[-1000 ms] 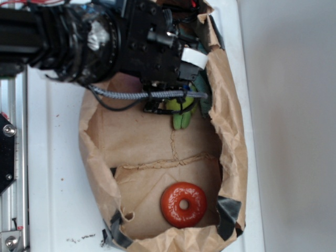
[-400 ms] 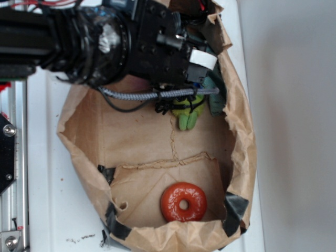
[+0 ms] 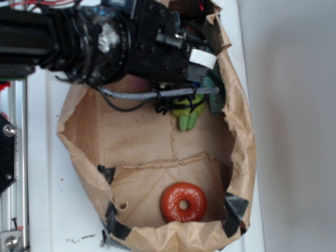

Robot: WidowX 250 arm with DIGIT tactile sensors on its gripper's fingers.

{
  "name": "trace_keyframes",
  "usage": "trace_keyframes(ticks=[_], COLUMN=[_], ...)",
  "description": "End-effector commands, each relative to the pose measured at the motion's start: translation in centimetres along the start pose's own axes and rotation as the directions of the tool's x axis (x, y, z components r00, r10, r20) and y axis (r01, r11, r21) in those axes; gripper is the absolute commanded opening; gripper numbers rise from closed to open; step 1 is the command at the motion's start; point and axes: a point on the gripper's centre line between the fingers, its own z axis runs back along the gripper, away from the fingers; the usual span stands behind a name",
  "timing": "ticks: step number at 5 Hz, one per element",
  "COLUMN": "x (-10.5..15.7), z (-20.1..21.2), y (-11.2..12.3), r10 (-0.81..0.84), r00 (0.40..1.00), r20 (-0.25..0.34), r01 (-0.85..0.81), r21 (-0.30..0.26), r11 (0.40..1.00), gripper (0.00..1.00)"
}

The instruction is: Grab the blue sponge.

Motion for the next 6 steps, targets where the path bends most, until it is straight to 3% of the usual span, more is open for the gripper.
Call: trace_keyframes(ticks=[1, 2, 3, 4, 5, 6], x=[-2.2, -2.2, -1.1, -0.4, 0.6, 1.1], z=[6.1, 9.9, 12.7, 15.6, 17.4, 18.0], y=[2.2, 1.7, 0.0, -0.6, -0.1, -0.4], r10=[-0.061, -0.11, -0.146, -0.144, -0.163, -0.185], r00=[0.998, 0.994, 0.989, 0.99, 0.986, 0.983], r20=[-0.015, -0.025, -0.035, -0.002, -0.023, -0.015], r01=[0.06, 0.107, 0.143, 0.143, 0.159, 0.183], r21=[-0.059, -0.09, -0.077, -0.084, -0.121, -0.093], r11=[0.996, 0.99, 0.987, 0.986, 0.98, 0.979], gripper=[0.0, 0.0, 0.0, 0.0, 0.0, 0.0])
